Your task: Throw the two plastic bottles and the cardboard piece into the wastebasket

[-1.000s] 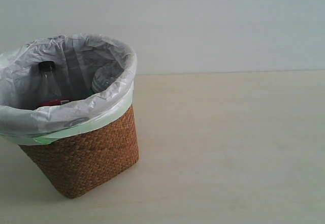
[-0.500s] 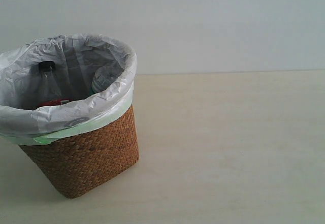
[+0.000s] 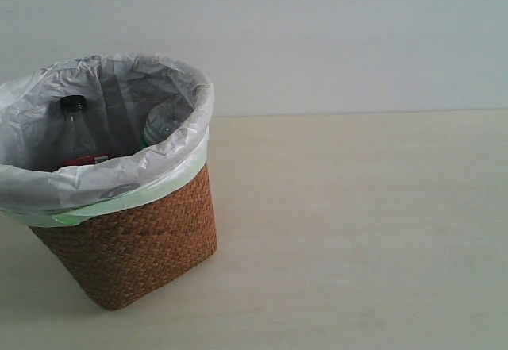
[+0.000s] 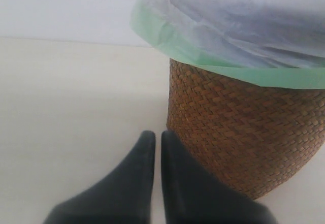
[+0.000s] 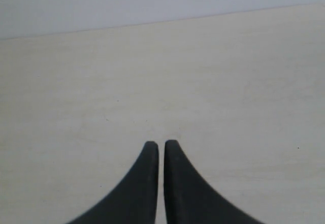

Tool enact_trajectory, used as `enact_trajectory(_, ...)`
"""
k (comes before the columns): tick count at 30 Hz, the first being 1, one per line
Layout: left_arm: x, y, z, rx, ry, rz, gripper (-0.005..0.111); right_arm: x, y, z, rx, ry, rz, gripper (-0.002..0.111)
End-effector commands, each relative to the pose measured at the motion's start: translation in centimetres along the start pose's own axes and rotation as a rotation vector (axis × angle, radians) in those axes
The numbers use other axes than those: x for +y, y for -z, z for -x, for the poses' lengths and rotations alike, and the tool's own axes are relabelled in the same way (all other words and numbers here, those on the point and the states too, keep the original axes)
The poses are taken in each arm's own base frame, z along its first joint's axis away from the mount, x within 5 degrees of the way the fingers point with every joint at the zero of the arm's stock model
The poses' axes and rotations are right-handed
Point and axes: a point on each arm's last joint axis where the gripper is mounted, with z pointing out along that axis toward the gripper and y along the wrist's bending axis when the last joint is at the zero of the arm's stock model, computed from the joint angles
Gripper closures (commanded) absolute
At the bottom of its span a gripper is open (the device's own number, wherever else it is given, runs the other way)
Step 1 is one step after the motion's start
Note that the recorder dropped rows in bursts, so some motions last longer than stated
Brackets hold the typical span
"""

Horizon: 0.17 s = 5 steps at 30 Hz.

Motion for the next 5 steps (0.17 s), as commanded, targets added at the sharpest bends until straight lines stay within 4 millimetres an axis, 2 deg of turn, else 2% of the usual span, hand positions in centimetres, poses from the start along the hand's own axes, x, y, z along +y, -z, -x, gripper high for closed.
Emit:
enact_trajectory(1,0.02,-0.02,-0.09,-0.002,0.002,0.002,0.103,-0.02,0.05,0.06,-0.009,0.010,-0.002,0.108)
enact_trajectory(5,0.02,-0.02,-0.09,-0.002,0.002,0.002,0.103,-0.02,0.05,0.06,-0.009,0.012,-0.002,0.108)
